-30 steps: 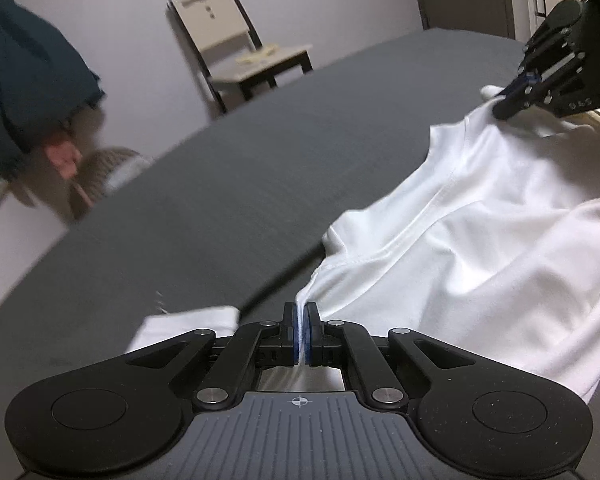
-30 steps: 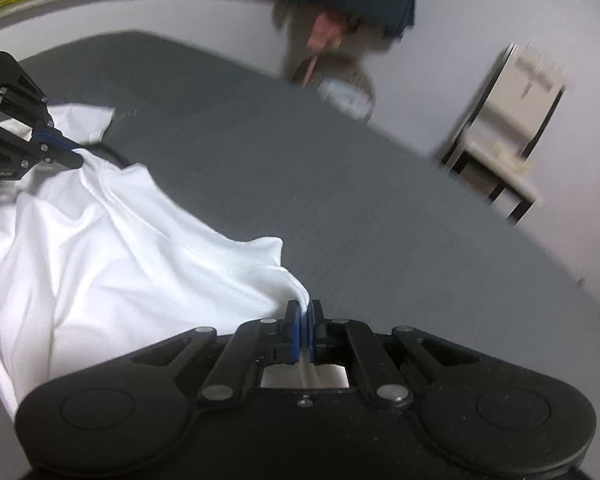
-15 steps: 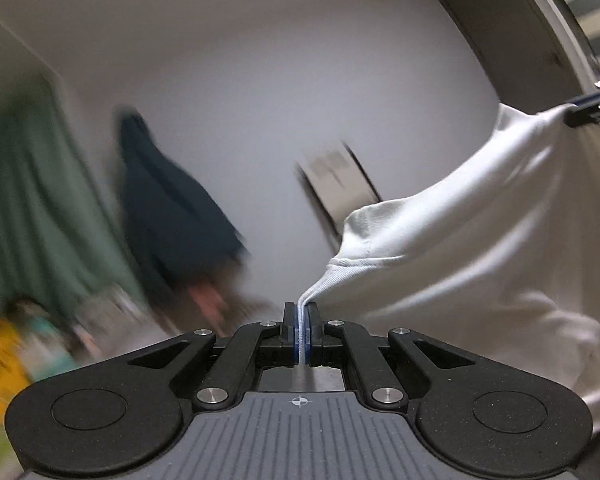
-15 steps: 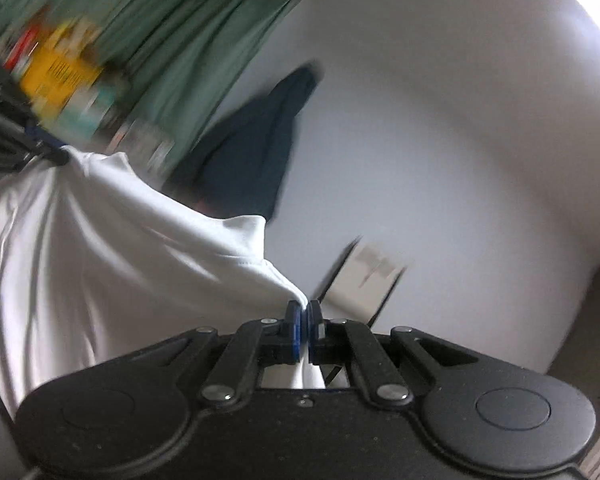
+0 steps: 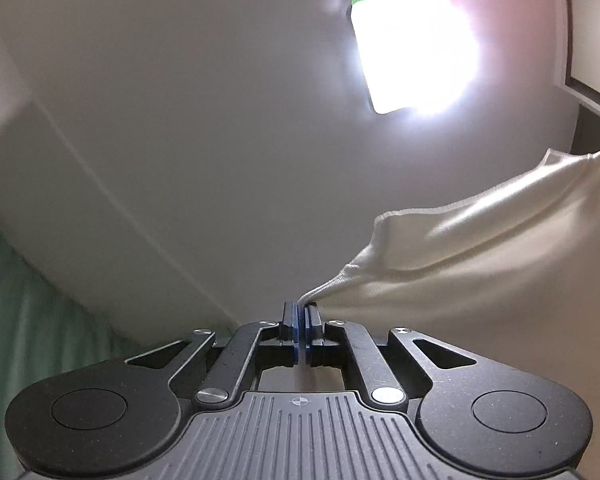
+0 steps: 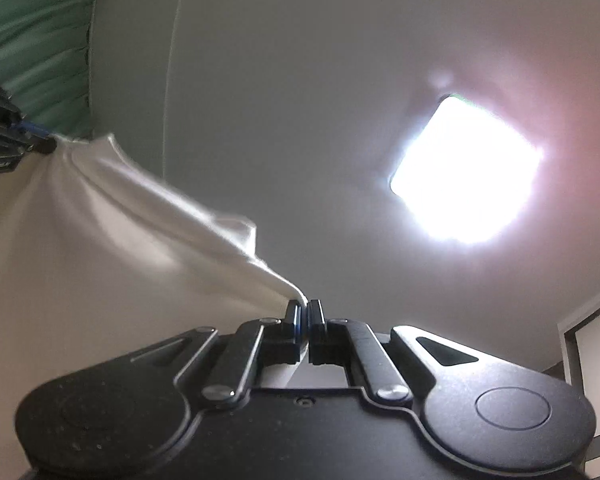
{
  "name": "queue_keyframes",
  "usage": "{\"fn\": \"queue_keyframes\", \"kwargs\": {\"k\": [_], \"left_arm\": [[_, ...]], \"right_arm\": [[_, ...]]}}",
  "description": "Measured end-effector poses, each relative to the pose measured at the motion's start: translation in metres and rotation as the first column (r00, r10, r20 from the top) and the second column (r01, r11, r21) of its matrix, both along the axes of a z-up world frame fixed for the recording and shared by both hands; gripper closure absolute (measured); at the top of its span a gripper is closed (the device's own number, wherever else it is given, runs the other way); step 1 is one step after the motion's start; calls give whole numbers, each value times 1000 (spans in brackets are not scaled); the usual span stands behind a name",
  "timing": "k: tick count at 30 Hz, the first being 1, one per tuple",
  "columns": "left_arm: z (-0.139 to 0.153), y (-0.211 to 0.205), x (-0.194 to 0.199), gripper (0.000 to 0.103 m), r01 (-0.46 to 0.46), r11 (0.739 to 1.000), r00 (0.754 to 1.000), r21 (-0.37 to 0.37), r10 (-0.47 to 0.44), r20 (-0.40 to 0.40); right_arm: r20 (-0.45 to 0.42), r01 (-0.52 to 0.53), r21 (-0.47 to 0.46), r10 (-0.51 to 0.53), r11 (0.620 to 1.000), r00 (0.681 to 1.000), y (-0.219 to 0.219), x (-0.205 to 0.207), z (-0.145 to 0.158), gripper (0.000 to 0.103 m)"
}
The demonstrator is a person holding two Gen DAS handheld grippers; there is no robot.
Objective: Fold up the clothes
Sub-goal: 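Lift the shirt high with both grippers and shake it out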
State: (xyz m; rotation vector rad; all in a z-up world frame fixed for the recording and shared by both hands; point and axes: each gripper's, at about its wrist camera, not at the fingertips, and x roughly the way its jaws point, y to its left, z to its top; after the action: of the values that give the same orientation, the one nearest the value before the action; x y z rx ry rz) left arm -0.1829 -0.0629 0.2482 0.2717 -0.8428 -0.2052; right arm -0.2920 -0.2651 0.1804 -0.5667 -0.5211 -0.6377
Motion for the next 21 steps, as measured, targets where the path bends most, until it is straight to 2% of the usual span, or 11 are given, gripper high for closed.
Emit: {"fn": "queue_keyframes", "kwargs": {"k": [2,4,6,11,13,16,19,20,21], "left_arm": [[4,-10,15,101,-12,1000,1000,26,12,-27],[4,-22,38,101,-31,997,995,70,37,-92],[4,-25,47,101,-51,995,992,87,61,-113],[14,-7,11,101,-48,999,999,6,48,-4],[17,-2,18,101,-88,996,996,-10,88,-12],[27,14,38,101,-158,986,985,-57,153,-73],[34,33,29,101,-119,985,991,-124,110,-74],[35,35,25,101,-99,986,994,-131,91,-66],[33,28,20,101,-80,991,996,-107,75,-51]], "right_arm": [[-66,-18,39,20,999,998,-11,16,3,99],[-126,-25,82,35,996,991,-24,34,4,100],[-114,-7,68,15,998,993,-29,43,7,100],[80,28,-33,-26,999,996,-19,19,22,99],[62,-65,-72,70,995,996,-5,4,18,99],[-55,-203,-101,199,974,979,17,-1,2,100],[-89,-173,-92,165,981,982,18,7,-7,100],[-85,-140,-70,134,988,987,9,4,-4,99],[-77,-102,-42,98,994,992,1,6,-3,100]]}}
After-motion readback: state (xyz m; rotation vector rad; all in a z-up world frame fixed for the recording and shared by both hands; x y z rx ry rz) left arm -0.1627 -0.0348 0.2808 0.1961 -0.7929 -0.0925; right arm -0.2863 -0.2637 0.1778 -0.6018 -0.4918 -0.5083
